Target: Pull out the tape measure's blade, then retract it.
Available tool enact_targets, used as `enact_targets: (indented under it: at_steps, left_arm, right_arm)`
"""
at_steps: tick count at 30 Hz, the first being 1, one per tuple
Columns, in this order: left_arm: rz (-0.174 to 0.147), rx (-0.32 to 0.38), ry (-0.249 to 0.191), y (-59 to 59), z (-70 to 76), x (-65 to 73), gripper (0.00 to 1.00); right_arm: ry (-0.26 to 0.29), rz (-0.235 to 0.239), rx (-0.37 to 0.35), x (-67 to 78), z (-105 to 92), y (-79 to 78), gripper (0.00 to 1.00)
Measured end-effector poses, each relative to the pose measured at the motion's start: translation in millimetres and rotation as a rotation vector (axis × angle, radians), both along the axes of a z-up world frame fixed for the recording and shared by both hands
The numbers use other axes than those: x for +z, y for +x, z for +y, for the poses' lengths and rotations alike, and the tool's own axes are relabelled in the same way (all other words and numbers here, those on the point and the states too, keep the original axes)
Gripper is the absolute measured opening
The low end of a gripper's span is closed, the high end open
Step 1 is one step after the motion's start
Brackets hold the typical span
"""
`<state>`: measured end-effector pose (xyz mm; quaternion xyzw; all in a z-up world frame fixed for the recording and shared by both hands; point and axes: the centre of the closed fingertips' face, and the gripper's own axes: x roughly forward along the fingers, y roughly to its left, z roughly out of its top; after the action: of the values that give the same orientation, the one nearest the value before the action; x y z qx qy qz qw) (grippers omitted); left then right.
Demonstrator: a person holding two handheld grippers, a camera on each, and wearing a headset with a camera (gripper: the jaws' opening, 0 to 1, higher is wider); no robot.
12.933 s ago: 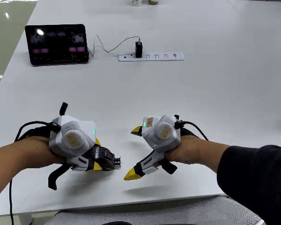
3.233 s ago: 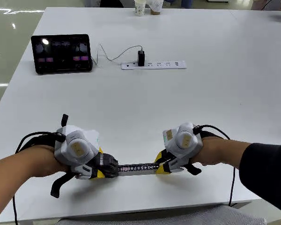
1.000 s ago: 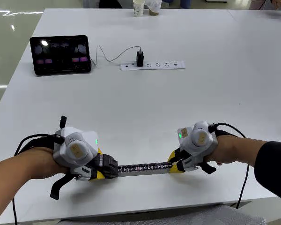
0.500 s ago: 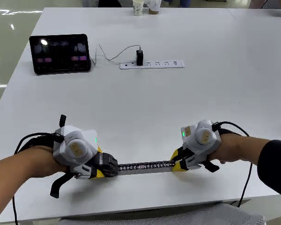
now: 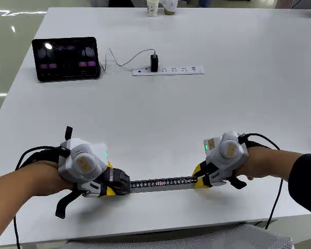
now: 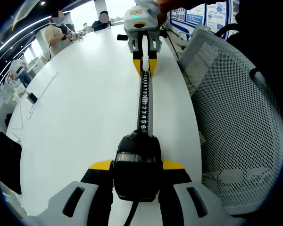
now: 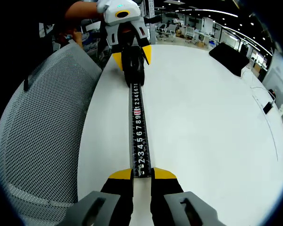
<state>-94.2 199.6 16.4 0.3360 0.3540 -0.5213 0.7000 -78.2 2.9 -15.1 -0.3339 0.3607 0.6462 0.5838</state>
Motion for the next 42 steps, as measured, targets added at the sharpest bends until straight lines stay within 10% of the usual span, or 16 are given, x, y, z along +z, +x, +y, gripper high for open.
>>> enact_targets:
  at_steps: [42]
  left_arm:
    - [-0.001, 0.004, 0.001, -0.3, -0.5, 1.1, 0.31]
  right_arm:
    - [-0.010, -0.002, -0.021, 1.2, -26.5, 4.3, 0.10]
